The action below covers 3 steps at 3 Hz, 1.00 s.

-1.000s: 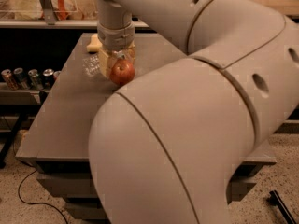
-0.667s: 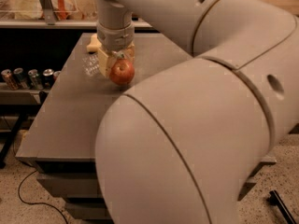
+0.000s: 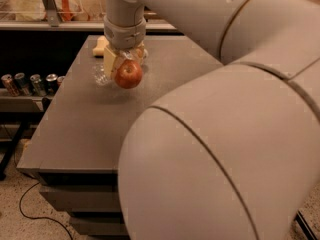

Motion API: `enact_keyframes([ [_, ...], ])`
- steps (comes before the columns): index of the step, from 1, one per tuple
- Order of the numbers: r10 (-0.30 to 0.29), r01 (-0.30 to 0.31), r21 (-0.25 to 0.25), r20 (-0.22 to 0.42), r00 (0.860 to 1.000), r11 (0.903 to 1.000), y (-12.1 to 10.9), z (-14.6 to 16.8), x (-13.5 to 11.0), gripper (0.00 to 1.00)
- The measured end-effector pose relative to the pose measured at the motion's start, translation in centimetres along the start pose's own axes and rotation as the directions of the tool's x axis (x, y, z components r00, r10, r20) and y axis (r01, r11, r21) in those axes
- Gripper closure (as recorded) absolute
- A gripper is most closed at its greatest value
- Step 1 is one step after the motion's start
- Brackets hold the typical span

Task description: Pick apple

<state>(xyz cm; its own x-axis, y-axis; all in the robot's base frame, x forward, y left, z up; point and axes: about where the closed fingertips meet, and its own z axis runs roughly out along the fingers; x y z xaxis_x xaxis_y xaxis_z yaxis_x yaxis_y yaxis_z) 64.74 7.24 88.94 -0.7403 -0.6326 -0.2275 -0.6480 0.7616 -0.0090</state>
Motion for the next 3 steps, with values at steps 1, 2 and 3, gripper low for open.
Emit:
enact_keyframes([
  [1,0.006,-0.006,0.002,0.051,0.999,1.0,0.0,-2.3,0.3,1.0],
  [2,0.013,-0.017,0.029,0.122,0.992,0.9994,0.4,-4.5,0.5,1.0],
  [3,0.043,-0.051,0.038,0.178,0.983,0.998,0.3,-6.6,0.8,1.0],
])
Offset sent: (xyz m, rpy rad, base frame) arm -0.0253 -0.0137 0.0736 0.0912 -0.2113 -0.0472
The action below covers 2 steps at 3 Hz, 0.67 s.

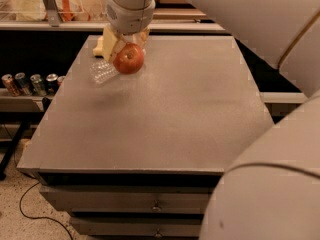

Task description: Pick apple

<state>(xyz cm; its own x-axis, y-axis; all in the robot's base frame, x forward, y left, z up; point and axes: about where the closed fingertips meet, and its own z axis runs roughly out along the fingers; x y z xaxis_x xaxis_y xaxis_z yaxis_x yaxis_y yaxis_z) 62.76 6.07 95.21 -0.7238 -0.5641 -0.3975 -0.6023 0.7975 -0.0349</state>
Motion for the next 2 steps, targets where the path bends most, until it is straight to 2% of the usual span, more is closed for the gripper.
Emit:
enact_keyframes([
  [2,0.015,-0.02,0.067,0.073,0.997,0.9975,0.4,-3.4,-0.2,1.0],
])
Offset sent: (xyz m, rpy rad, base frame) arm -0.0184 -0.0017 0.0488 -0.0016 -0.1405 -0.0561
